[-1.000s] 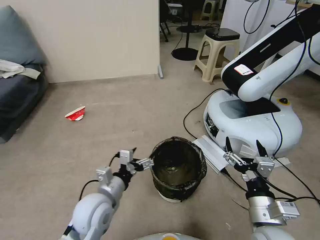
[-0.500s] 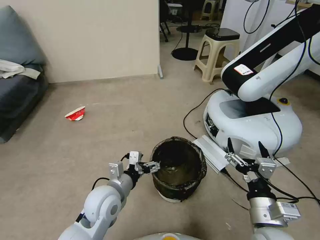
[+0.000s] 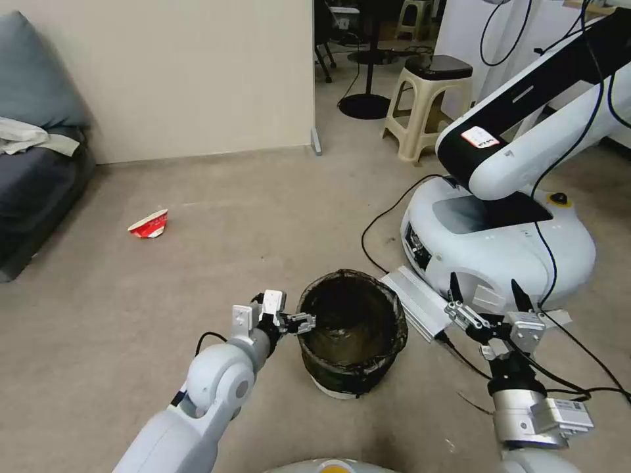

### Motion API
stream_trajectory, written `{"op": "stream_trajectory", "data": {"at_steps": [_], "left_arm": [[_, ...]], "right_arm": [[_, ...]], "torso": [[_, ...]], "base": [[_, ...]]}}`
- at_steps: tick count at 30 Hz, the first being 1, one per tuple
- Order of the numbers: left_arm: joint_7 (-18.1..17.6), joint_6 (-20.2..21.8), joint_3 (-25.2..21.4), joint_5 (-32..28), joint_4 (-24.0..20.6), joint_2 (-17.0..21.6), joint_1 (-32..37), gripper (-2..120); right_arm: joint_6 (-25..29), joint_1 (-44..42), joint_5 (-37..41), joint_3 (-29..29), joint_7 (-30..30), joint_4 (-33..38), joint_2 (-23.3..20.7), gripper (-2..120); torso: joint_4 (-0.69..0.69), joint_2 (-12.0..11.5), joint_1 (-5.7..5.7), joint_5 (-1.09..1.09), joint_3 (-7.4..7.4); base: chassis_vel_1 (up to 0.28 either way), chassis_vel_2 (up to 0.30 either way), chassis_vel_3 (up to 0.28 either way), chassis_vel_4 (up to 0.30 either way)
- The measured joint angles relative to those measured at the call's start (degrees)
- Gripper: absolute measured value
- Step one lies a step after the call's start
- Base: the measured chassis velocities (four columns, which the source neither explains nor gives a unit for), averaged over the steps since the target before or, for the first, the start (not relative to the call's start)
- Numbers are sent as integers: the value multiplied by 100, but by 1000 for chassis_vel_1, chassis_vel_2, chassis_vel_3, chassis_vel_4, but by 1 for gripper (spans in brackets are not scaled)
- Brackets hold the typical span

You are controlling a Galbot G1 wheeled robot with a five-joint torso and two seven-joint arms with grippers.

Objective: Pick up the trash can from the floor.

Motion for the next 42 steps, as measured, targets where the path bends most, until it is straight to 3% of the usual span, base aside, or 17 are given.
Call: {"op": "stream_trajectory", "data": {"at_steps": [12,26,30,32,34,37,41,42], "left_arm": [[-337,183,497,-165,434,2,-472,100],[-912,376,888,-546,555,-17,-744,100],[-1043,376,918,-659,551,11,-753,93],[-1133,376,922,-726,550,35,-749,80],[-1140,376,920,-732,550,42,-743,76],[-1161,375,898,-752,552,64,-723,60],[-1174,374,879,-763,549,75,-711,48],[-1185,374,873,-766,542,82,-702,39]], "right_arm": [[-15,18,1,34,34,-48,-15,100],[-17,16,8,72,56,-46,-11,100],[-17,9,8,71,57,-34,-3,100],[-17,0,5,60,58,-26,12,100],[-17,-1,1,57,58,-23,16,100],[-17,-12,-17,45,58,-3,29,100],[-15,-19,-26,43,57,4,31,100],[-13,-23,-29,42,58,6,32,100]], "torso": [[0,0,0,0,0],[0,0,0,0,0],[0,0,-1,1,0],[0,0,-1,1,0],[0,0,-1,1,0],[1,0,-1,1,0],[0,0,-1,0,0],[1,0,-1,0,0]], "base": [[0,0,0,0],[0,0,0,0],[0,0,0,0],[0,0,0,0],[0,0,0,0],[0,0,0,0],[0,0,0,0],[0,0,0,0]]}}
